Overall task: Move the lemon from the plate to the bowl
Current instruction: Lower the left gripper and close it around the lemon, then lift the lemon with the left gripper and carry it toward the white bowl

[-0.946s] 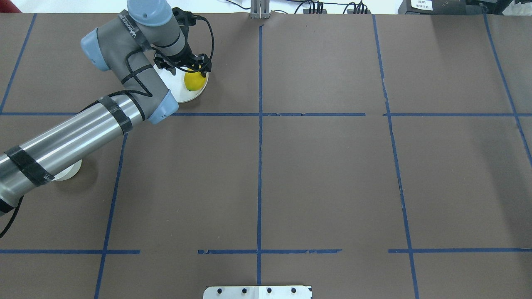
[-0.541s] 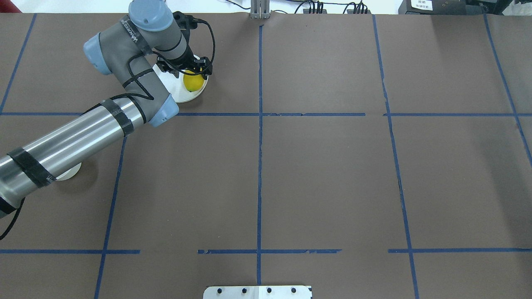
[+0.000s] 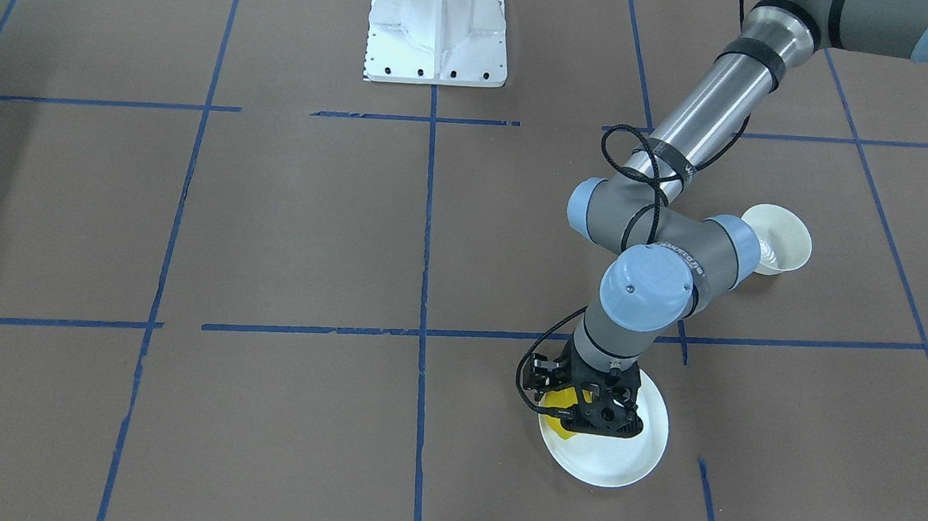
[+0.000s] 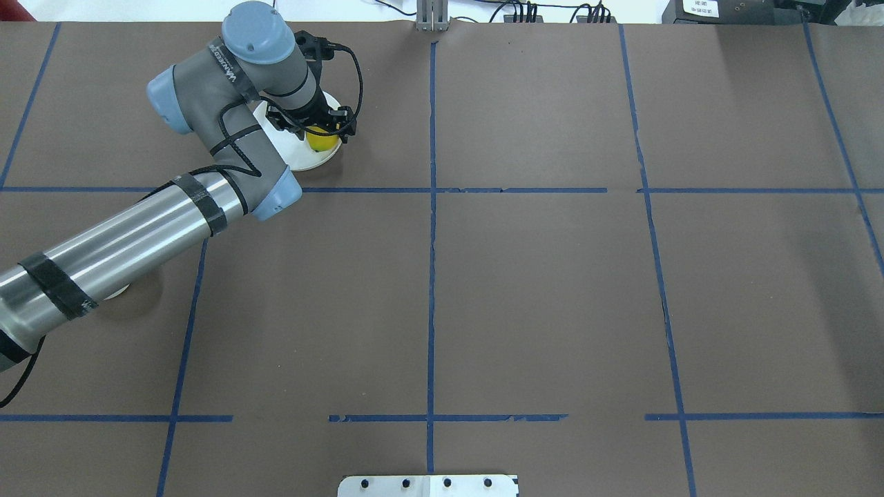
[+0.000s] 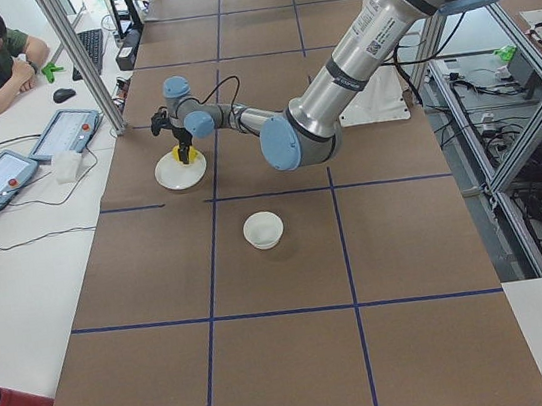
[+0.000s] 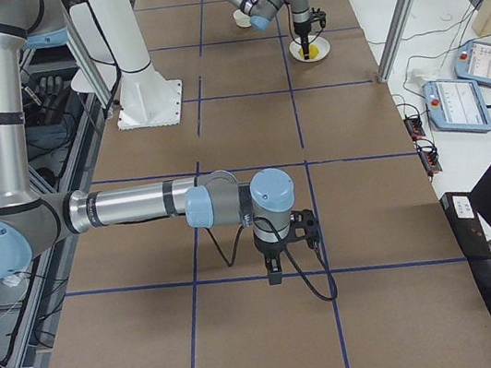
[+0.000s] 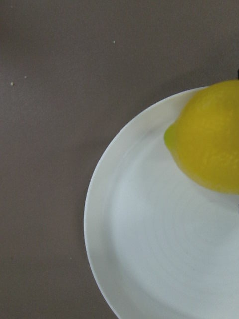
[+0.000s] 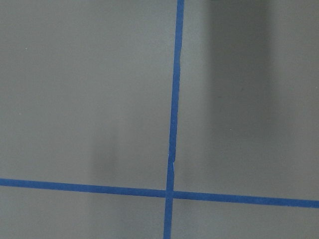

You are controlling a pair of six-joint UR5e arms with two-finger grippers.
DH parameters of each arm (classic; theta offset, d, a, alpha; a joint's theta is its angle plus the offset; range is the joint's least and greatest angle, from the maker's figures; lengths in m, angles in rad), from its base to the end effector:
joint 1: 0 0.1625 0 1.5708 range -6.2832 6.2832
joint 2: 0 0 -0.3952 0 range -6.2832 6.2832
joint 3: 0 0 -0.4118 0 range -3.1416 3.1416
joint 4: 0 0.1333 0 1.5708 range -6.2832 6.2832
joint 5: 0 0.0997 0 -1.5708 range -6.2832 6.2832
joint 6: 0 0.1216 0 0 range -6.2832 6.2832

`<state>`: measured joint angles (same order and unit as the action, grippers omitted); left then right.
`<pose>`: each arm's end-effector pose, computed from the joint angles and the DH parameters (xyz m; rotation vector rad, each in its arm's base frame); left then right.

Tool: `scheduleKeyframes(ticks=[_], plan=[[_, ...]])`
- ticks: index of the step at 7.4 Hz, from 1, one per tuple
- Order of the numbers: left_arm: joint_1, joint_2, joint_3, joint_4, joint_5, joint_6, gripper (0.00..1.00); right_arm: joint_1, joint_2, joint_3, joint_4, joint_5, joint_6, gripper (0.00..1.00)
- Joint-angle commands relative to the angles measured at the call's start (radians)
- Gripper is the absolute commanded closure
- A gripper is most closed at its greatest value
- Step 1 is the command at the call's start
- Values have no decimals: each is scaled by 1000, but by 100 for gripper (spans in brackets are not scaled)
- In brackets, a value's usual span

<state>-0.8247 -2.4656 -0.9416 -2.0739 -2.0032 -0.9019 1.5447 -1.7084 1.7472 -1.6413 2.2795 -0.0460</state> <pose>0.5193 -0.6831 0.3117 0.2121 0.8331 0.0201 0.0423 -0.4553 0.6334 -0.0233 -0.7090 -0.0578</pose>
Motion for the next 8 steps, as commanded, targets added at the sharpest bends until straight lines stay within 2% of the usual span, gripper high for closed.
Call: scheduleKeyframes(ticks=[1, 2, 3, 4, 5, 6, 8], plan=[[-1, -1, -3, 0, -9, 3, 54, 0, 0, 0, 0, 0, 0, 0], [-10, -1, -5, 3, -29, 3, 79, 0, 0, 0, 0, 0, 0, 0], [-37, 0, -9, 12, -69, 4, 92, 0, 0, 0, 0, 0, 0, 0], [-80, 3, -16, 26, -121, 5, 93, 0, 0, 0, 0, 0, 0, 0], [-108, 5, -34, 97, -138, 5, 92, 0, 0, 0, 0, 0, 0, 0], [-128, 37, -121, 214, -138, 6, 92, 0, 0, 0, 0, 0, 0, 0], [-157, 172, -404, 444, -140, 12, 92, 0, 0, 0, 0, 0, 0, 0]])
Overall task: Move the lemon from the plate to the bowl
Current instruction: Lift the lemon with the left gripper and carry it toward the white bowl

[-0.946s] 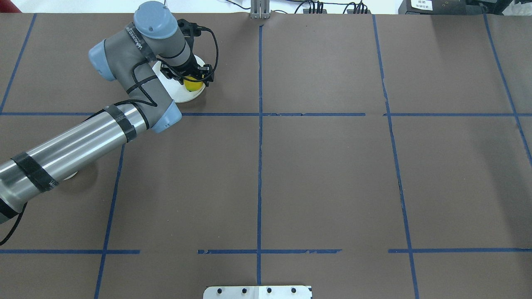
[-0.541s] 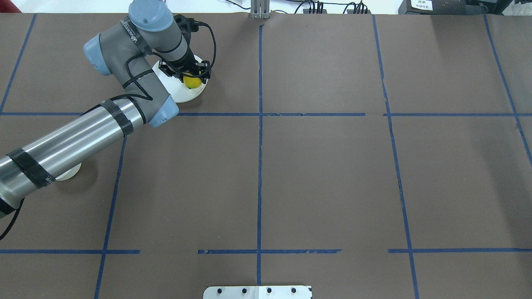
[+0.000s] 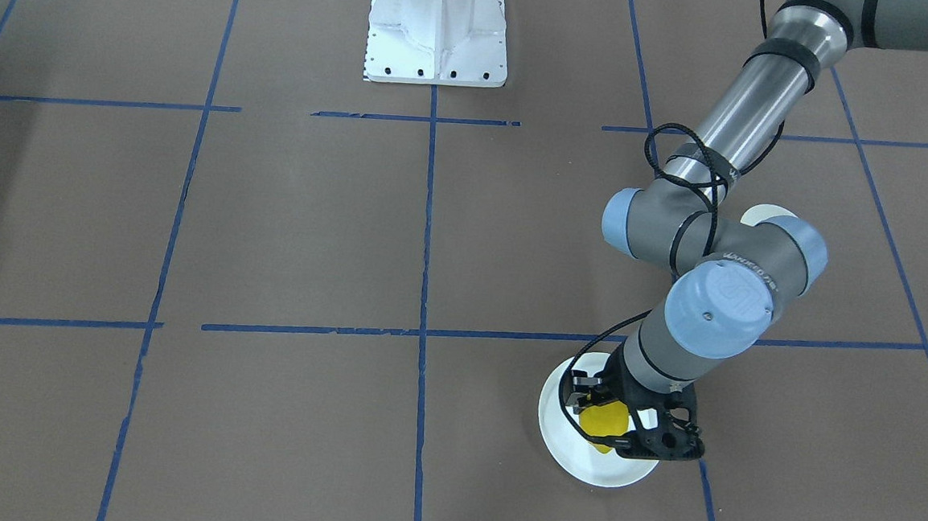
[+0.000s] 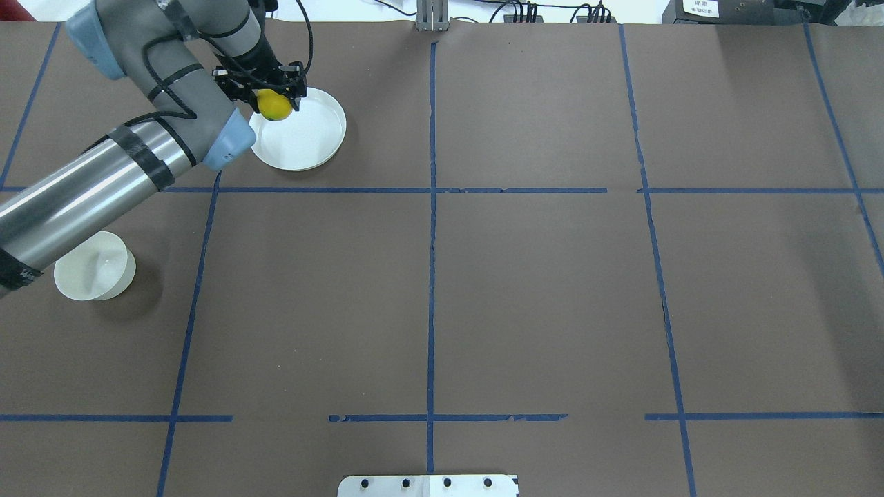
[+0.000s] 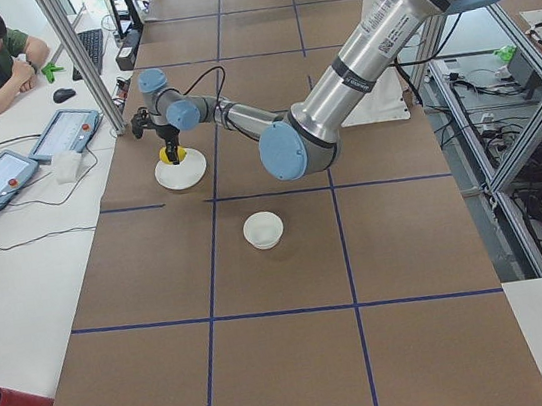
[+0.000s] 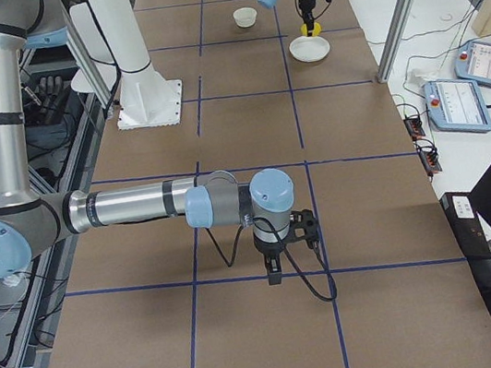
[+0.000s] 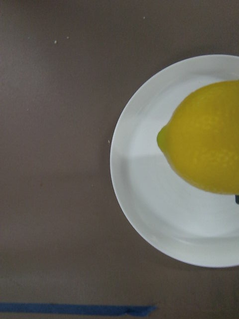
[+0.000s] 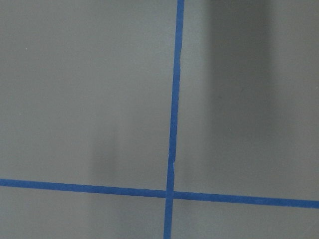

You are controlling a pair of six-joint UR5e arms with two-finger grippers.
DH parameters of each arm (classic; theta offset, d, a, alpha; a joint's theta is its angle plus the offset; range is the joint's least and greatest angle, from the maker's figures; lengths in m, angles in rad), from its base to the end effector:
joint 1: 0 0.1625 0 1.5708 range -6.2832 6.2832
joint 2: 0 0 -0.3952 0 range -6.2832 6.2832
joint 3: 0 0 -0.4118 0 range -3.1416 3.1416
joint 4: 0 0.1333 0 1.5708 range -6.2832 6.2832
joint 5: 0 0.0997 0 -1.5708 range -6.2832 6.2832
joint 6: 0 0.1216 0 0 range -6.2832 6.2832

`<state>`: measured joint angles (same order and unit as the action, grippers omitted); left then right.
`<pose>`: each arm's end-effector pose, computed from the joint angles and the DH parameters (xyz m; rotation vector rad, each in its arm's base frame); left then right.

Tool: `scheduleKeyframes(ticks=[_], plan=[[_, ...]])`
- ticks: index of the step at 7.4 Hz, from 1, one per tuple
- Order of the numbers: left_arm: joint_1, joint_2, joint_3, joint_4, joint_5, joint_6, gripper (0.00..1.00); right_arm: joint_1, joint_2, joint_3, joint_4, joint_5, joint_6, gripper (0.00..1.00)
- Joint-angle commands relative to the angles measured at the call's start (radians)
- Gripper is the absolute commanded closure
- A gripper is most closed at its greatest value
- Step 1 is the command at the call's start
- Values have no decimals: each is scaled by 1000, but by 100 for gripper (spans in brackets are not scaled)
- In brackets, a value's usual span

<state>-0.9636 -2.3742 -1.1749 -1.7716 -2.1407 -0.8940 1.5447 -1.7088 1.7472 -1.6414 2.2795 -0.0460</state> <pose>0.4025 -0.6980 0.3007 0.0560 0.8064 -0.0977 0.0423 -0.4551 0.6336 -0.0238 -0.7090 -0.0576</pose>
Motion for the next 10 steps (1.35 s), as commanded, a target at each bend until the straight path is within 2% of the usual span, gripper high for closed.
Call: scheduleKeyframes(ticks=[1, 2, 4, 6, 8, 9, 10], plan=[[-33, 155, -304, 164, -1, 4, 92, 0, 0, 0, 0, 0, 0, 0], [-37, 270, -436, 165, -2, 7, 92, 0, 0, 0, 0, 0, 0, 0], [-43, 497, -639, 162, -4, 82, 92, 0, 0, 0, 0, 0, 0, 0], [-43, 704, -765, 121, -4, 109, 92, 0, 0, -1, 0, 0, 0, 0], [-35, 859, -757, -91, 4, 64, 92, 0, 0, 0, 0, 0, -2, 0], [-21, 881, -734, -180, 11, -3, 92, 0, 0, 0, 0, 0, 0, 0], [20, 894, -703, -218, 16, -40, 92, 0, 0, 0, 0, 0, 0, 0]])
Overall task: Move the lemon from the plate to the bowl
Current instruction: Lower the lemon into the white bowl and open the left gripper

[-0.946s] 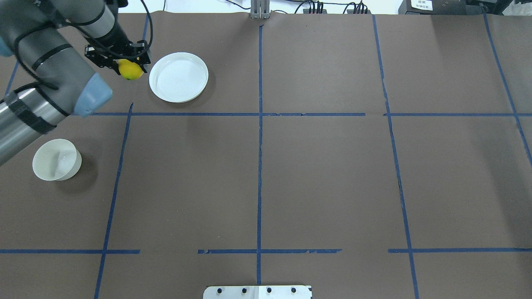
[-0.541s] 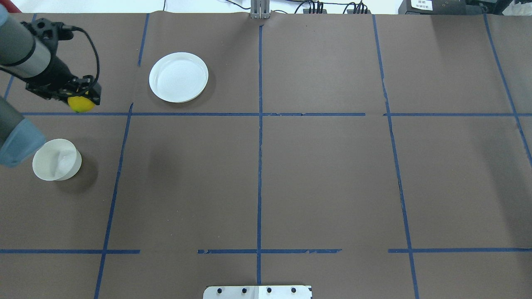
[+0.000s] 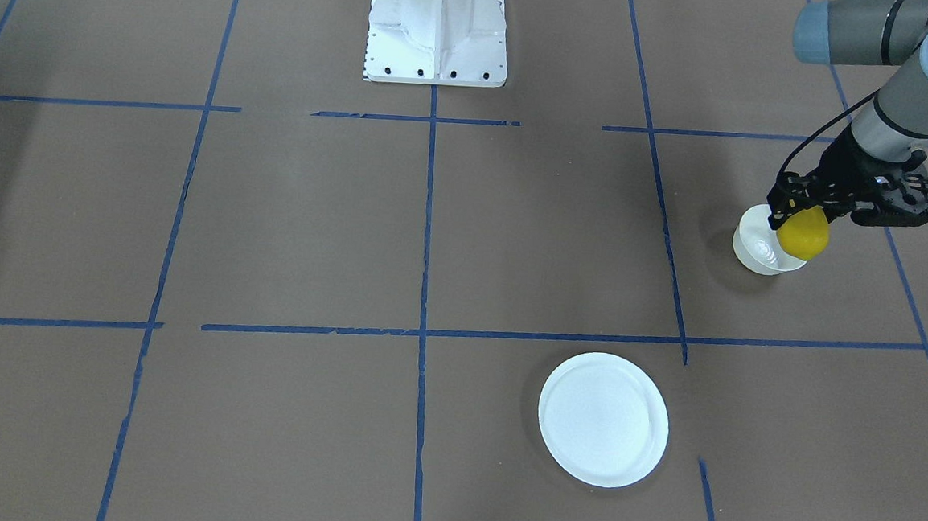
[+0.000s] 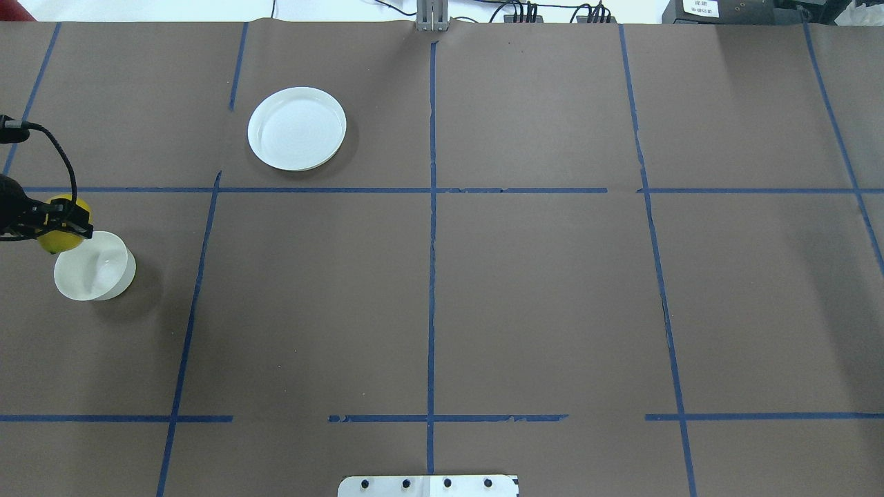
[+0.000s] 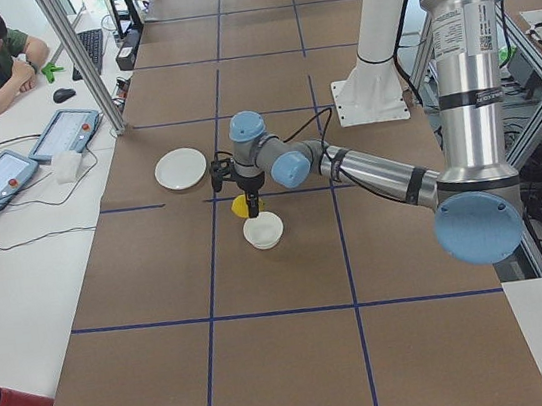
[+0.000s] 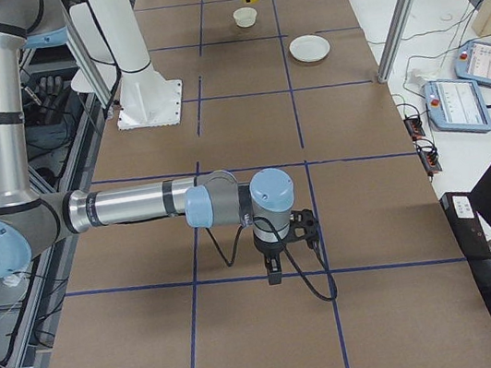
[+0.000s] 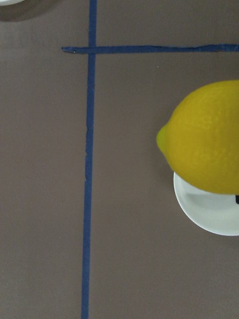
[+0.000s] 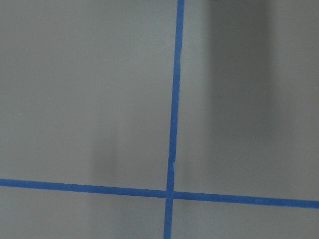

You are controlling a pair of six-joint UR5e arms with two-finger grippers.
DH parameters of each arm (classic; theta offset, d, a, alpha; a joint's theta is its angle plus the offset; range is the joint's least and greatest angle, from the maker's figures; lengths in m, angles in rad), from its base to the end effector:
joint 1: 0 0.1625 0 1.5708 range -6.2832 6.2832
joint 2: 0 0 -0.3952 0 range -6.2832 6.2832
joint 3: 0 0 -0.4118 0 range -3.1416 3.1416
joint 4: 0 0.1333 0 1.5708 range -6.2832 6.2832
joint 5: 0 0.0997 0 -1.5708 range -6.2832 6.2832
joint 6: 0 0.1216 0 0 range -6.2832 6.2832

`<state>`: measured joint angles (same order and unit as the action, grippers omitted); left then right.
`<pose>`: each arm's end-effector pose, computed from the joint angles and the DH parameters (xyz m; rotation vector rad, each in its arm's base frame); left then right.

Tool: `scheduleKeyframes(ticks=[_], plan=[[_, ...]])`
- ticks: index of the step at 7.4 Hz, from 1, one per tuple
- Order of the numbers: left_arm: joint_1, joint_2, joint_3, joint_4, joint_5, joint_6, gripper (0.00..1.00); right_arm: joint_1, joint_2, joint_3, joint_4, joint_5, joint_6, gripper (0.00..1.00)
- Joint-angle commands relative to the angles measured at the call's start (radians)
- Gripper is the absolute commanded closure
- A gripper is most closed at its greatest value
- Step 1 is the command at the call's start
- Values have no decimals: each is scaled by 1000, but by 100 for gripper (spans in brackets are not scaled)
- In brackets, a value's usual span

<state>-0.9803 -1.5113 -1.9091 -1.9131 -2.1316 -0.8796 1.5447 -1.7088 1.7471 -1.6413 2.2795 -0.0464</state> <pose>0.2288 -0.4647 0.4694 0.0846 0.8071 -0.0990 0.0423 -0.4551 0.6337 -0.0237 -0.7090 -0.0580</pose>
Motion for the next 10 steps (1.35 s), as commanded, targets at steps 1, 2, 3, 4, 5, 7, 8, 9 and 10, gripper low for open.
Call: scheduleKeyframes(ticks=[1, 2, 3, 4, 5, 7, 8, 9, 10], plan=[[63, 31, 79, -140, 36, -80, 92, 0, 0, 0, 0, 0, 0, 0], [74, 31, 128, -206, 36, -97, 92, 0, 0, 0, 0, 0, 0, 0], [90, 30, 148, -222, 36, -104, 92, 0, 0, 0, 0, 0, 0, 0], [97, 28, 147, -222, 33, -105, 91, 0, 0, 0, 0, 0, 0, 0], [100, 23, 148, -222, 32, -102, 46, 0, 0, 0, 0, 0, 0, 0], [100, 22, 151, -219, 27, -104, 0, 0, 0, 0, 0, 0, 0, 0], [92, 23, 133, -216, 25, -99, 0, 0, 0, 0, 0, 0, 0, 0], [88, 36, 105, -207, 24, -75, 0, 0, 0, 0, 0, 0, 0, 0], [30, 34, 93, -166, 16, 21, 0, 0, 2, 0, 0, 0, 0, 0]])
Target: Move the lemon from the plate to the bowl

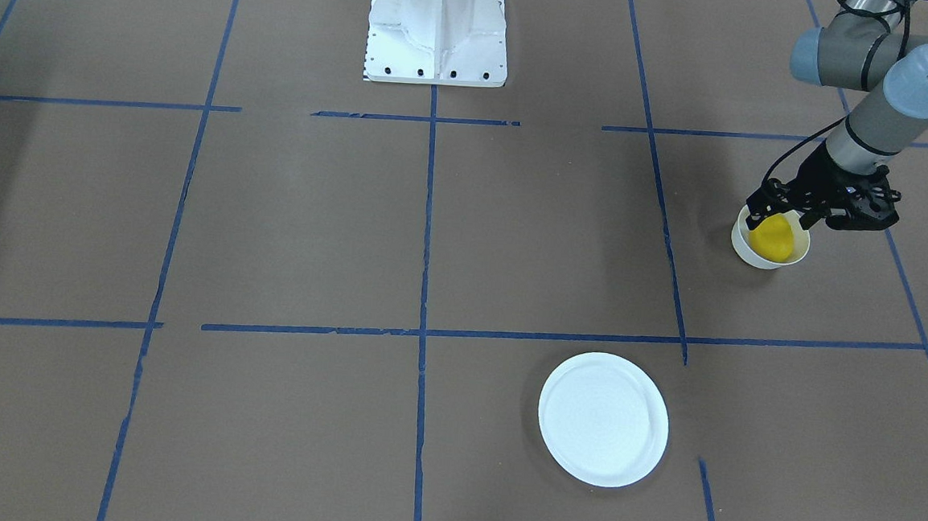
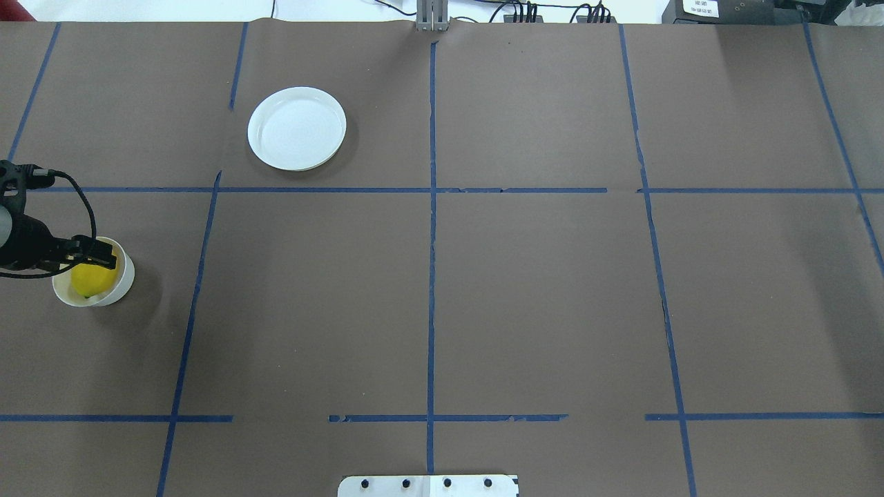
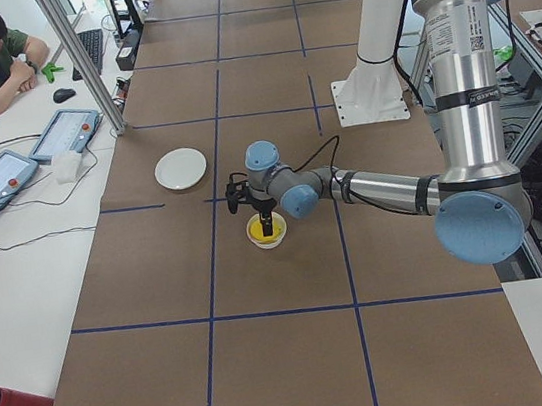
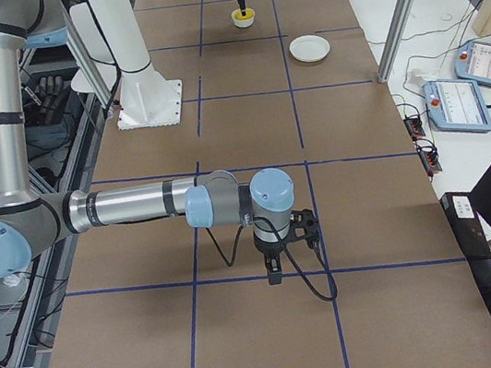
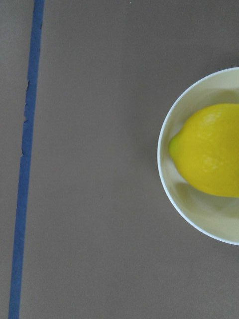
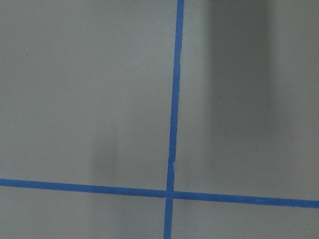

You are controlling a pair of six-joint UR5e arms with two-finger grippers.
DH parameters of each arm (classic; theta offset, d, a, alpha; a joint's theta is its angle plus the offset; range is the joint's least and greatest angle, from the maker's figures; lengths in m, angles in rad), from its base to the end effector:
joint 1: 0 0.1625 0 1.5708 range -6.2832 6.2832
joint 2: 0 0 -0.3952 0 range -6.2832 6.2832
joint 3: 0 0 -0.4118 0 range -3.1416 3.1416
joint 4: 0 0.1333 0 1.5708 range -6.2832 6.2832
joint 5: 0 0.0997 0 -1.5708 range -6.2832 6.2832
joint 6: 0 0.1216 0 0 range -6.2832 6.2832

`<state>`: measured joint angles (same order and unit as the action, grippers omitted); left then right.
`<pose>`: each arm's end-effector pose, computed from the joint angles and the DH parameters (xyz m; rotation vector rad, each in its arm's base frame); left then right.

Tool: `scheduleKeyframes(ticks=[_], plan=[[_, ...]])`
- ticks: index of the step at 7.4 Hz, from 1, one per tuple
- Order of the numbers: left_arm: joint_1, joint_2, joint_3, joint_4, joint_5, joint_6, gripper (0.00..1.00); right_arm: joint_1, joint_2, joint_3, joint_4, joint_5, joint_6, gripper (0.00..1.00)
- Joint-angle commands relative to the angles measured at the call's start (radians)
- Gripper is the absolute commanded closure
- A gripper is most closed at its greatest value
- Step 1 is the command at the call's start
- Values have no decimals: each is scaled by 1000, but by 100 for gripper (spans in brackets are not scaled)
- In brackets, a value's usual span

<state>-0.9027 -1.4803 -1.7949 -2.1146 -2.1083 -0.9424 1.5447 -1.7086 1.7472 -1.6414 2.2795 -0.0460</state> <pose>0.2636 -0.4487 0.5201 0.0853 0.8334 -0.0761 0.0423 -0.4552 0.6335 -0.0236 -0.7090 -0.0577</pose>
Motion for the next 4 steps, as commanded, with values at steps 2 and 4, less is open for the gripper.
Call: scheduleKeyframes(ticks=[2, 4], plan=[[-245, -11, -120, 355, -33, 475, 0, 0, 0, 0, 0, 0, 0, 0], [-452, -12, -166, 620, -35, 905, 0, 0, 0, 0, 0, 0, 0, 0]])
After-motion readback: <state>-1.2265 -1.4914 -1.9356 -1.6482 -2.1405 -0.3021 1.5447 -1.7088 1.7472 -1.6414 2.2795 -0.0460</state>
